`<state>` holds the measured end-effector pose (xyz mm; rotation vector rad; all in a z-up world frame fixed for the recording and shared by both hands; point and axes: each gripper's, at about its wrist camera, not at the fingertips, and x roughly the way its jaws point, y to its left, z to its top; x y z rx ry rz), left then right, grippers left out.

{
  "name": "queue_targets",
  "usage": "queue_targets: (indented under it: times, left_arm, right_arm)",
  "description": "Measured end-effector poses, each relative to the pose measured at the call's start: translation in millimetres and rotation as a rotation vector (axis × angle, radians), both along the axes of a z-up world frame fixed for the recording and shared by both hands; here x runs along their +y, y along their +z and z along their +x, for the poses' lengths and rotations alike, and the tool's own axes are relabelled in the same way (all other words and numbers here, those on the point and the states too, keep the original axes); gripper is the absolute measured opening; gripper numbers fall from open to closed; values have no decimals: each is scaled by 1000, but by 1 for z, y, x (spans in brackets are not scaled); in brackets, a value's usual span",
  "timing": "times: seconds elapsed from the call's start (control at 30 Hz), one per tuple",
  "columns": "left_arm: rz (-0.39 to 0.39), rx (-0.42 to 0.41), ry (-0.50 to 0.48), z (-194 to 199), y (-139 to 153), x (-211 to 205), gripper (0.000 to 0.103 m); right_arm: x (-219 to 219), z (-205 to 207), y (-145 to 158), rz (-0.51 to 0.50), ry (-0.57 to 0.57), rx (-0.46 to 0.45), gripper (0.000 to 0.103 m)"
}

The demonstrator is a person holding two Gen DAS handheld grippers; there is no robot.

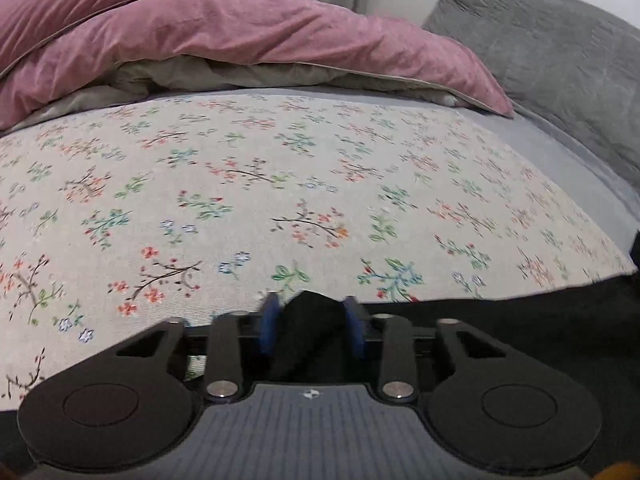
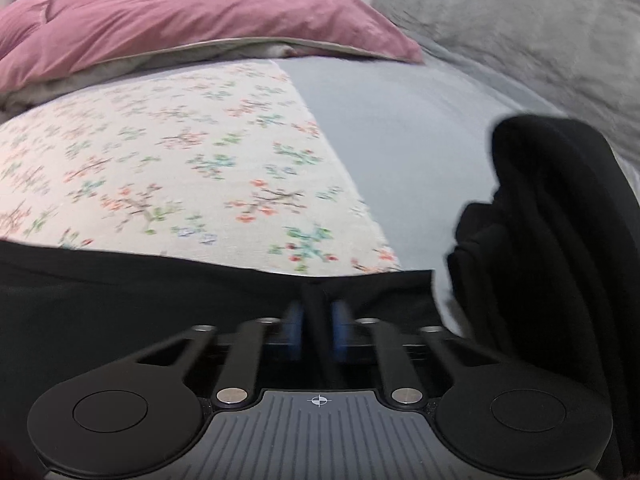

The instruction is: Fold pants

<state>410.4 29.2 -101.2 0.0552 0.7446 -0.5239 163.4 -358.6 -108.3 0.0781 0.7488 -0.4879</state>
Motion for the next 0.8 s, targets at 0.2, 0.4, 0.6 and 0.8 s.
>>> queue_targets:
  times: [0.2,0.4,0.6,0.8]
  left_arm:
    - [-76,-12,46,-7,1,11,7]
    - [-65,-99,74,-17,1,5,7]
    - [-49,-130,108,-19,-2,2,7]
    - [6,-148,132,-21,-6,-6,8]
  right_arm:
    - [14,-2,0,-113,-46,-9,2]
    - [17,-1,1,-226,-77,-53,2]
    - [14,10,-6,-249,-70,-56,2]
    - [6,17,-16,-238,-80,-26,3]
